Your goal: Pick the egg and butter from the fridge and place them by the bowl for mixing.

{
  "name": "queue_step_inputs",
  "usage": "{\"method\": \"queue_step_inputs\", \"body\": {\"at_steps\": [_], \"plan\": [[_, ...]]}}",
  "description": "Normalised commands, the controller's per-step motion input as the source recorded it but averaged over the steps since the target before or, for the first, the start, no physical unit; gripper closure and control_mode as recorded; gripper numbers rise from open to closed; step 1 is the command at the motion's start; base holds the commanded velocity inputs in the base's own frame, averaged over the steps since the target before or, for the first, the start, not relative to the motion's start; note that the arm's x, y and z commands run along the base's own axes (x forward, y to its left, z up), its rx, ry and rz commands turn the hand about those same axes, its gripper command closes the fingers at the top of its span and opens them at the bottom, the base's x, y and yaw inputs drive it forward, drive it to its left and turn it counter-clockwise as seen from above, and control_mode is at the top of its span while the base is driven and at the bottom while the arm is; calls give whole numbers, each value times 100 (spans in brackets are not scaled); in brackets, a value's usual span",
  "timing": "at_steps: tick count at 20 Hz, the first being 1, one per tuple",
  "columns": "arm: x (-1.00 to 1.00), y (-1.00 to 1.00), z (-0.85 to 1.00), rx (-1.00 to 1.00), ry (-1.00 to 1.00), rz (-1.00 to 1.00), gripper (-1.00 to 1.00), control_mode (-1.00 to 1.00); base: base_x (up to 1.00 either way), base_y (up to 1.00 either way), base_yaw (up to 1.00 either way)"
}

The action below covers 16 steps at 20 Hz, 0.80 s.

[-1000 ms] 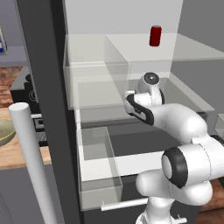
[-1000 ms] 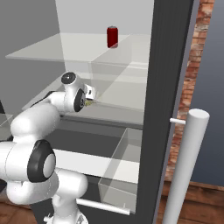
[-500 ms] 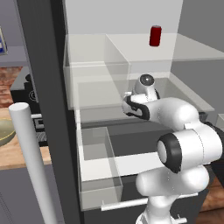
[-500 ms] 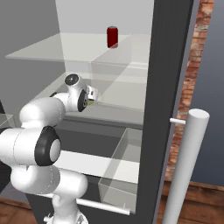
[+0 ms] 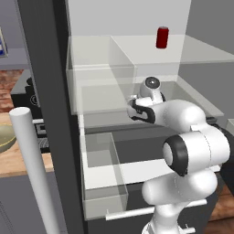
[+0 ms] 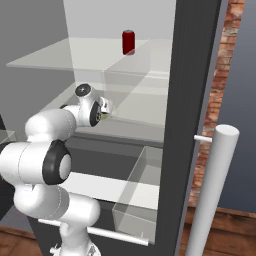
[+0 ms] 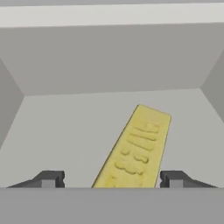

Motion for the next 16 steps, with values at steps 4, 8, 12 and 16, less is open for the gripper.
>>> {"method": "queue_step_inputs", "body": {"at_steps": [4, 8, 12, 16], "plan": [[-35, 0, -43, 0, 0, 0, 100, -100, 0, 0, 0], [-51, 0, -25, 1, 0, 0, 100, -100, 0, 0, 0], [-61, -7, 4, 4, 3, 6, 100, -100, 0, 0, 0], [-68, -12, 29, 3, 4, 9, 100, -100, 0, 0, 0]]}}
